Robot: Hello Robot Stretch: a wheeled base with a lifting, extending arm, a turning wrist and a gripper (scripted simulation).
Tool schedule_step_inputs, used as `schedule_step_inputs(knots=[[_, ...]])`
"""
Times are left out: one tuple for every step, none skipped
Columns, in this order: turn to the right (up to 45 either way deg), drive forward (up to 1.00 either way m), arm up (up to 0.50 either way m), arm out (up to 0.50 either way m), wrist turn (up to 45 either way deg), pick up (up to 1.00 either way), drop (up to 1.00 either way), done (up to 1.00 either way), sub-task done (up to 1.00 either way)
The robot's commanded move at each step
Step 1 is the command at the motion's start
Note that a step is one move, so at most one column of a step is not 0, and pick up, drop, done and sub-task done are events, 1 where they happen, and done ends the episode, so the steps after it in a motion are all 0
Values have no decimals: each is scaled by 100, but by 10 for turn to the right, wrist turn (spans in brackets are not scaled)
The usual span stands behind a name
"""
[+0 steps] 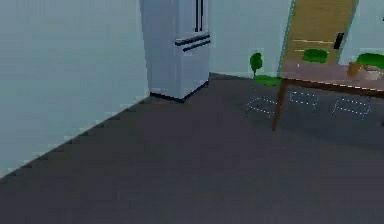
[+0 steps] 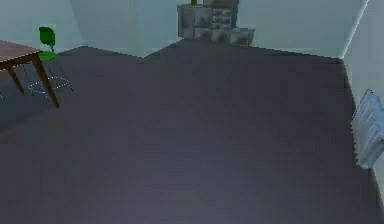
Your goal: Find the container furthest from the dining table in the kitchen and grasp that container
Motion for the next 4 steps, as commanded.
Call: schedule_step_inputs(knots=[[-30, 0, 0, 0, 0, 0, 0, 0, 0], [0, 25, 0, 0, 0, 0, 0, 0, 0], [-450, 0, 0, 0, 0, 0, 0, 0, 0], [-90, 0, 0, 0, 0, 0, 0, 0, 0]])
